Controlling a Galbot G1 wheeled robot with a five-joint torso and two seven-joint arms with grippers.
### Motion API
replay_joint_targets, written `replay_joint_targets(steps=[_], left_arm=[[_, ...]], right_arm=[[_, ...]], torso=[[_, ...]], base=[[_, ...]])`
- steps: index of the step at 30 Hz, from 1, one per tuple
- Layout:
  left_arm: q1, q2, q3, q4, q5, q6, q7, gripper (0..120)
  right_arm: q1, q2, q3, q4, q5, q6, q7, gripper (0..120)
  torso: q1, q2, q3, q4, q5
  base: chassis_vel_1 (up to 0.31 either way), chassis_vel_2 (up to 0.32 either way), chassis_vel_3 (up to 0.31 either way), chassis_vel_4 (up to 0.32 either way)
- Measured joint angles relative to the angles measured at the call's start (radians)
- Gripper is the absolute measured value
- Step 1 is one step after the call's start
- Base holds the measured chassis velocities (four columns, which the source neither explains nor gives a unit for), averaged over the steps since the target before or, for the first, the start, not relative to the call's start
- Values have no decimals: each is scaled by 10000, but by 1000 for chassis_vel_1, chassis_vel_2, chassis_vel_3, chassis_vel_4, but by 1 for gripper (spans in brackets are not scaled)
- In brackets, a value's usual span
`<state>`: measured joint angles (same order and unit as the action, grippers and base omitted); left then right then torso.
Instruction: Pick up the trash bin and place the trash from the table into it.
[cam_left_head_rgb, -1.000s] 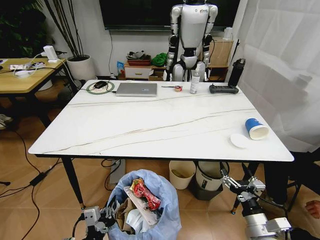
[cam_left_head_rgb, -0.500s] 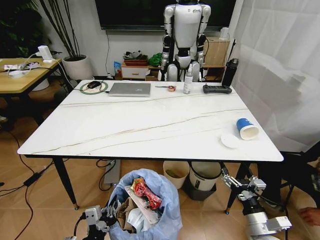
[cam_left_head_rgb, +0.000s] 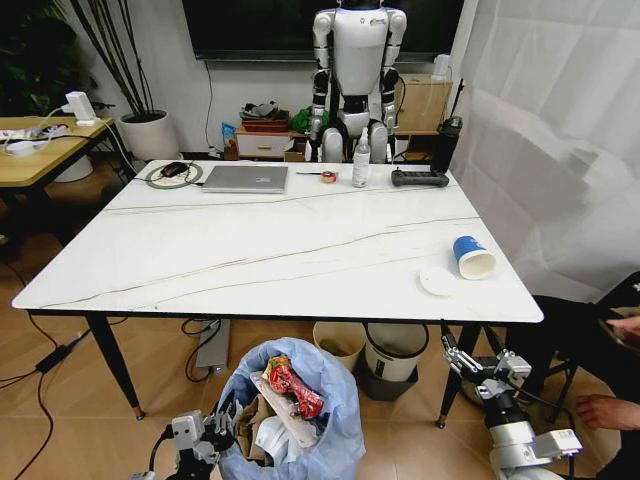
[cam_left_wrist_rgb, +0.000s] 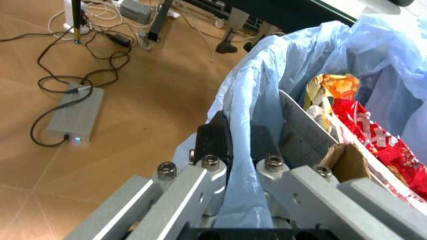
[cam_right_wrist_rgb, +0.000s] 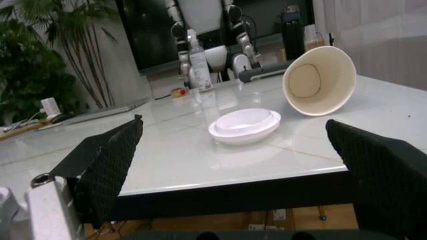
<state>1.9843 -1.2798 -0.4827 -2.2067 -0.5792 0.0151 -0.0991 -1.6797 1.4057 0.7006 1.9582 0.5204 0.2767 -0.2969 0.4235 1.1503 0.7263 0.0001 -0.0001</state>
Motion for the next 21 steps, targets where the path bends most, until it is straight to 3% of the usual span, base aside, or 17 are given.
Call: replay_joint_targets(steps=[21], left_arm=[[22,-311,57,36,188,-15,-4,0]], right_arm=[[184,-259,-88,-227,86,268,-206,100]], torso=[[0,0,0,-1,2]], base=[[-71,-79,66,64]])
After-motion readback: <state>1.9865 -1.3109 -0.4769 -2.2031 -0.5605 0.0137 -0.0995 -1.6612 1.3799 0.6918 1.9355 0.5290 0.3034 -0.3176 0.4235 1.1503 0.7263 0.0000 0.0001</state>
